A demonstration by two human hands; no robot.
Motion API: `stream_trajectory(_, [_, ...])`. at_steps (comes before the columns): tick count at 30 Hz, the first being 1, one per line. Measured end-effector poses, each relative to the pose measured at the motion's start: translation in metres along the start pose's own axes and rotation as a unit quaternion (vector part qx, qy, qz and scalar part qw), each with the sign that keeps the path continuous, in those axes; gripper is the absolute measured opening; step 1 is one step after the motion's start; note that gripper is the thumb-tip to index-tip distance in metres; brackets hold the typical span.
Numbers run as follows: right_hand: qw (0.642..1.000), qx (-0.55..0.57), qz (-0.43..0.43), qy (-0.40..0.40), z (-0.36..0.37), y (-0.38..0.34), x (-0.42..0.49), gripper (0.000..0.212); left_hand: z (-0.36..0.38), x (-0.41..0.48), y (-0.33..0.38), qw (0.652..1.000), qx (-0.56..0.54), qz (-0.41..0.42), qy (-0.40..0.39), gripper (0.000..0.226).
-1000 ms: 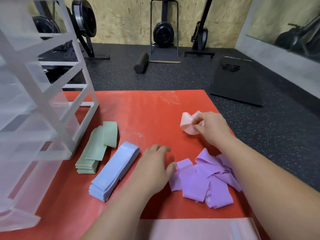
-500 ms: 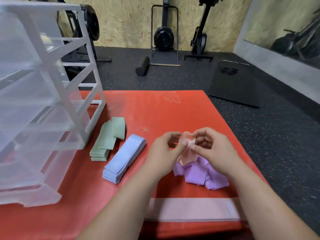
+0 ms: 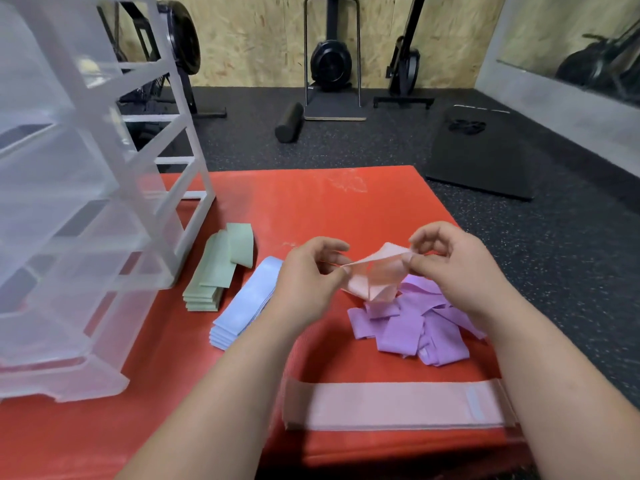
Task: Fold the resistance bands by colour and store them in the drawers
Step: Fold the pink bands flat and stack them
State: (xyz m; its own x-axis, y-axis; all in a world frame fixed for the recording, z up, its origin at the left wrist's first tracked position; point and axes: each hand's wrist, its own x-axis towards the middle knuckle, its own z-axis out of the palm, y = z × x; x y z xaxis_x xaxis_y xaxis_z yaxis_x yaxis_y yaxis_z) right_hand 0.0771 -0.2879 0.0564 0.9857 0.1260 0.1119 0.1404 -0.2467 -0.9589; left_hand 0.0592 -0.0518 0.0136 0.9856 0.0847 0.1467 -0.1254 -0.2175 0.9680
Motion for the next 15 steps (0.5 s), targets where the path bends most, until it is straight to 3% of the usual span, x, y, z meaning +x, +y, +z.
stream_trajectory(7, [0.996, 0.014, 0.018, -0.090, -0.018, -0.001, 0.013, 0.031, -0.005, 0.003, 0.002, 0.999, -0.029, -0.001, 0.031, 0.026])
stream_trajectory(15, [0.998, -0.031, -0.042, -0.027, -0.032, -0.008, 0.006, 0.024, -0.002, 0.002, 0.011, 0.998, -0.068, 0.005, 0.016, 0.021])
